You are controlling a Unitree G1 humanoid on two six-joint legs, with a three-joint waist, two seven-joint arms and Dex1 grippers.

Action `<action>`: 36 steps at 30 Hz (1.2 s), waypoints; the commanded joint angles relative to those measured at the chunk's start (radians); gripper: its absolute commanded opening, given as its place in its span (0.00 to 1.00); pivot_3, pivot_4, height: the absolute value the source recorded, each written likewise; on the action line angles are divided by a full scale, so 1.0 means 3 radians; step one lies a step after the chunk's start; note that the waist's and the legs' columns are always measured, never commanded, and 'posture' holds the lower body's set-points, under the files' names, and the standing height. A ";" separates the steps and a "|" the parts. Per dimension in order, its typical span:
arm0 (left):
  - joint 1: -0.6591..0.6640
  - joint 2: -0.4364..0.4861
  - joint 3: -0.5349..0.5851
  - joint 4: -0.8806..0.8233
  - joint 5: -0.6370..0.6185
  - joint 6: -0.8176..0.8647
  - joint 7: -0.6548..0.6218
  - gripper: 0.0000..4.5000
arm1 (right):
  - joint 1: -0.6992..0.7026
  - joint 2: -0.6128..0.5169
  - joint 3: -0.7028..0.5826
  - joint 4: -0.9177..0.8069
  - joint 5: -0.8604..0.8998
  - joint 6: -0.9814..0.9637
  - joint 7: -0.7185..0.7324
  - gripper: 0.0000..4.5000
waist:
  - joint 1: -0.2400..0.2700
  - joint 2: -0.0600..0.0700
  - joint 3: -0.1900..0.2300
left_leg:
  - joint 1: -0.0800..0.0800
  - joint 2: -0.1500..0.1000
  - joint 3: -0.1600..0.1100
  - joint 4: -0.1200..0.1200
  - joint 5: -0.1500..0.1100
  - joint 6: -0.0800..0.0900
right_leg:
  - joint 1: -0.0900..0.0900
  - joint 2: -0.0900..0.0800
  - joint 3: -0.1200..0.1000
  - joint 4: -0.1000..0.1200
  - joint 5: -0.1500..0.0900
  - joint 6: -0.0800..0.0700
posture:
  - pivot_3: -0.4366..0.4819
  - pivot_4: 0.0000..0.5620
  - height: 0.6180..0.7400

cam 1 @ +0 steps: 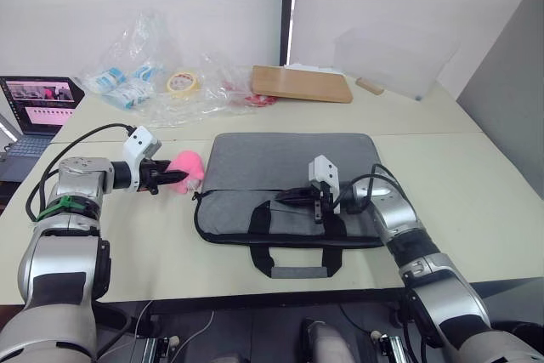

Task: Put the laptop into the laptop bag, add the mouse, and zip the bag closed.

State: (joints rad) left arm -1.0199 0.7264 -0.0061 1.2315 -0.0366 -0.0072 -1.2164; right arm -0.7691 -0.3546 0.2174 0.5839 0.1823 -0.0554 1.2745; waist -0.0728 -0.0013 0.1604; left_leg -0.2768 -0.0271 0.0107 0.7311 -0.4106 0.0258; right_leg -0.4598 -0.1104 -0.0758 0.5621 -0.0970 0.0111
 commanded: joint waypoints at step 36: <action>0.3596 0.1014 0.0473 -0.5193 -0.1826 0.2644 -0.0639 0.08 | -0.0105 0.0218 0.0087 0.0530 -0.0480 -0.0259 -0.0454 0.00 | -0.0081 -0.0005 -0.0003 | 0.0027 0.0013 -0.0015 -0.0035 -0.0001 -0.0018 | 0.0004 0.0013 0.0023 0.0012 -0.0014 -0.0020 | 0.48 0.27 1.00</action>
State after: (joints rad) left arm 0.0446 1.0458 0.1771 -0.2724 -0.5405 0.7702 -1.3955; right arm -0.8185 -0.2876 0.2308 0.7065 0.0809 -0.1463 1.1823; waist -0.0972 -0.0028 0.1594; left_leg -0.2685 -0.0231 0.0064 0.7193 -0.4106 0.0201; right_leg -0.4578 -0.1066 -0.0688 0.5655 -0.1016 0.0048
